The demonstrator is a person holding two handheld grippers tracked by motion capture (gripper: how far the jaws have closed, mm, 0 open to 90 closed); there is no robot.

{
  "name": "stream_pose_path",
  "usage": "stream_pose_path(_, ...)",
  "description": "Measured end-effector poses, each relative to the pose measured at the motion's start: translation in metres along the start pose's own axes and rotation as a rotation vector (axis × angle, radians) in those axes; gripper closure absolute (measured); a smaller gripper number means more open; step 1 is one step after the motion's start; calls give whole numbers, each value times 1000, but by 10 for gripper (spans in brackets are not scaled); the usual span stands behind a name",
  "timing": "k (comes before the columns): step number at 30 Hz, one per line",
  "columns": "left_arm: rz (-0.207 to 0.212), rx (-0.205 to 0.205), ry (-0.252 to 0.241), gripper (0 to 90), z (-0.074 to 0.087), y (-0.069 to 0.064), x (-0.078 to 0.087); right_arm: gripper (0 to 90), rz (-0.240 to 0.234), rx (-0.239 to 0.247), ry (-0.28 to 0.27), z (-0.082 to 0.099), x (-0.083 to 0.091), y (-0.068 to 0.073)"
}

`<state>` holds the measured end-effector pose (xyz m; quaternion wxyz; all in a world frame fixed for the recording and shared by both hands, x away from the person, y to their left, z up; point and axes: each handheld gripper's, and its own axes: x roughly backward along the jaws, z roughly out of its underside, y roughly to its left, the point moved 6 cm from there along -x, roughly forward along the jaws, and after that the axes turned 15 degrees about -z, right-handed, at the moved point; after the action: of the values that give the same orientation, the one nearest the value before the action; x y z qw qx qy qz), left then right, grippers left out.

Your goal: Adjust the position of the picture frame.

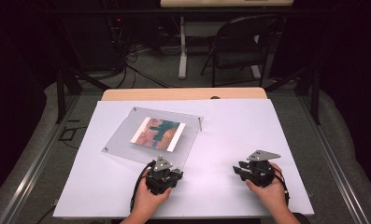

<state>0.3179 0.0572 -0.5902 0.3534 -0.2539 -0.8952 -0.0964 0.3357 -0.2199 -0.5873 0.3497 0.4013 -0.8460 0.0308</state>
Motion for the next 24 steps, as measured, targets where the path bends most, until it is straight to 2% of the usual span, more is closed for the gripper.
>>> stream_pose_path(6,-12,4,2,827,-1,-4,-6,648,0,-5,-3,0,0,0)
stream_pose_path(13,-4,-2,3,848,-2,-4,-7,647,0,-3,-6,-1,0,0)
stream_pose_path(20,11,7,1,852,-2,-3,-1,647,0,-5,-19,-2,0,0)
stream_pose_path(24,16,3,9,852,3,-2,5,663,-15,-1,-17,-4,-2,1)
